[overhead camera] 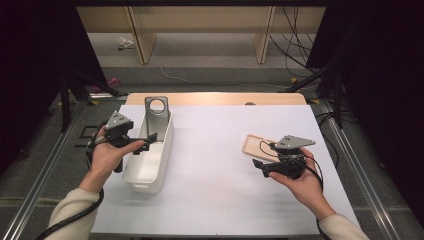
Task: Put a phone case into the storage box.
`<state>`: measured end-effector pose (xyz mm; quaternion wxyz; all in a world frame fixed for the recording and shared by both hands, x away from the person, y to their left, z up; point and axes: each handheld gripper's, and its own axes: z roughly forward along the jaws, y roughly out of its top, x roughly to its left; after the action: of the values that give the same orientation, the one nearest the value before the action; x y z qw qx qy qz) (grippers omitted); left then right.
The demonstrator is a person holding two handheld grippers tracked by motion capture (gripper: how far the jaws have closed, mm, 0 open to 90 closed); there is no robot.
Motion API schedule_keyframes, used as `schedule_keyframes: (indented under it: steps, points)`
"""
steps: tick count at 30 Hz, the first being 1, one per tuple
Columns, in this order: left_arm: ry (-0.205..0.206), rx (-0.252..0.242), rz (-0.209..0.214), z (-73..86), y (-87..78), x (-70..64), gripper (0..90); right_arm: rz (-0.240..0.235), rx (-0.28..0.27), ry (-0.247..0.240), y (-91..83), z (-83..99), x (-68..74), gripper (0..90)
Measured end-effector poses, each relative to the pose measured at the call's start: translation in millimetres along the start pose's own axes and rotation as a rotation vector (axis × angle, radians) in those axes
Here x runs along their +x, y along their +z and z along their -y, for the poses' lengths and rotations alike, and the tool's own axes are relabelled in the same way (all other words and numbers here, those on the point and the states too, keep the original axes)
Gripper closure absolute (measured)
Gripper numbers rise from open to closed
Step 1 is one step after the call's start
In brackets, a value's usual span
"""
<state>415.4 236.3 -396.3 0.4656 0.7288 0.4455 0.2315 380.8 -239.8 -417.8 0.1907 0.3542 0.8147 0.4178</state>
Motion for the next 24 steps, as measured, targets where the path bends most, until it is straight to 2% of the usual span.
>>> schedule_keyframes:
  steps: [5, 8, 12, 14, 16, 18, 24]
  points:
    - [0.071, -0.033, 0.03, 10.3, -12.9, -15.4, 0.0, 0.012, -0.004, 0.014, -0.1, -0.3, -6.4, 16.5]
    - [0.077, -0.06, 0.064, 17.2, -20.4, -24.9, 0.0, 0.013, -0.006, 0.019, -0.5, -0.5, -8.0, 16.4]
    - [0.081, -0.092, 0.077, 30.5, -29.1, -34.9, 0.0, 0.015, -0.012, 0.029, 0.4, -1.0, -9.8, 16.4]
    - [0.1, -0.093, 0.086, 38.6, -32.6, -39.2, 0.0, 0.014, -0.01, 0.034, 1.5, -1.5, -9.9, 16.4]
    - [0.129, -0.096, 0.088, 43.6, -34.7, -40.9, 0.0, 0.012, -0.01, 0.035, 3.0, -2.8, -9.0, 16.4]
    - [0.121, -0.103, 0.095, 46.2, -36.5, -42.4, 0.0, 0.01, -0.012, 0.03, 5.0, -4.2, -8.3, 16.4]
    - [0.133, -0.124, 0.097, 51.2, -41.1, -46.6, 0.0, 0.003, -0.012, 0.032, 7.8, -6.1, -7.6, 16.4]
